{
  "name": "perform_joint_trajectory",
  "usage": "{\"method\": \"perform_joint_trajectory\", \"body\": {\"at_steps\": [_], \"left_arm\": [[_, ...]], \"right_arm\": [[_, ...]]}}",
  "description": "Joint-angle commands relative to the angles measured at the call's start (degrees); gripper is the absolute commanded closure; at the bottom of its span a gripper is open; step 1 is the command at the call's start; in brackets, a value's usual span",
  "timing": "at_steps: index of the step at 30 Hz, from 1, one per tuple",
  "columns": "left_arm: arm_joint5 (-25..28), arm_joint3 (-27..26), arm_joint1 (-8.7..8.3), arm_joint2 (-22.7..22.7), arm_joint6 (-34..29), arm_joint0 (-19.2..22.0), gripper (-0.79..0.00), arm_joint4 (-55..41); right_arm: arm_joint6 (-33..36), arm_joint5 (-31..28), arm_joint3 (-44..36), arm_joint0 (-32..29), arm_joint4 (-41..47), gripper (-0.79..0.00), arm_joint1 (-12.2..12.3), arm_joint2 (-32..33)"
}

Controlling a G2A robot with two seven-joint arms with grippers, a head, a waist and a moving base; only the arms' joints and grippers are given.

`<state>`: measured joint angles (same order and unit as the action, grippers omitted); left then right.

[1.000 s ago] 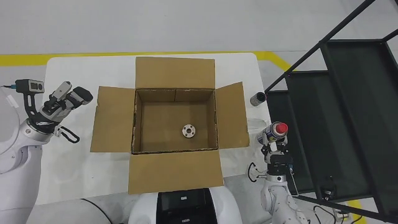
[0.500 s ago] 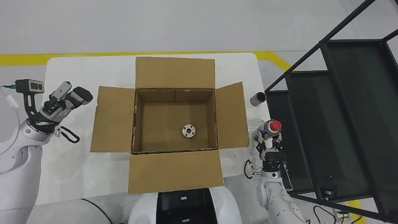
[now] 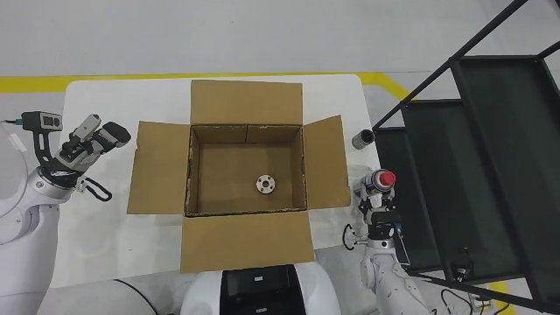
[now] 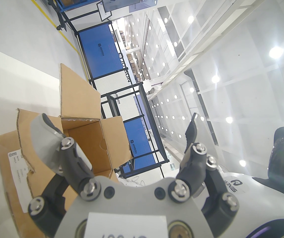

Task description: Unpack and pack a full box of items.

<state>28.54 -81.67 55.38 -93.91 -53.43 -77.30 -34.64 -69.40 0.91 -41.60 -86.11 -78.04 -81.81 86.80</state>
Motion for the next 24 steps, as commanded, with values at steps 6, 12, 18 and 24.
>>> {"method": "perform_joint_trajectory", "body": {"at_steps": [6,12,18,24], "left_arm": [[0.0,0.0,0.0,0.0,0.01,0.0,-0.785,0.0],[0.0,0.0,0.0,0.0,0.01,0.0,-0.785,0.0],[0.0,0.0,0.0,0.0,0.01,0.0,-0.785,0.0],[0.0,0.0,0.0,0.0,0.01,0.0,-0.785,0.0]], "right_arm": [[-2.06,-0.84,-0.11,-1.04,0.08,-0.785,0.45,0.71],[-5.07,-2.66,-6.34,-6.6,0.28,-0.785,1.58,3.56],[-3.12,-6.04,-19.67,-14.8,-0.87,-0.785,2.78,6.6],[2.83,-7.44,-36.36,-22.37,-2.5,-0.785,3.53,9.12]]}}
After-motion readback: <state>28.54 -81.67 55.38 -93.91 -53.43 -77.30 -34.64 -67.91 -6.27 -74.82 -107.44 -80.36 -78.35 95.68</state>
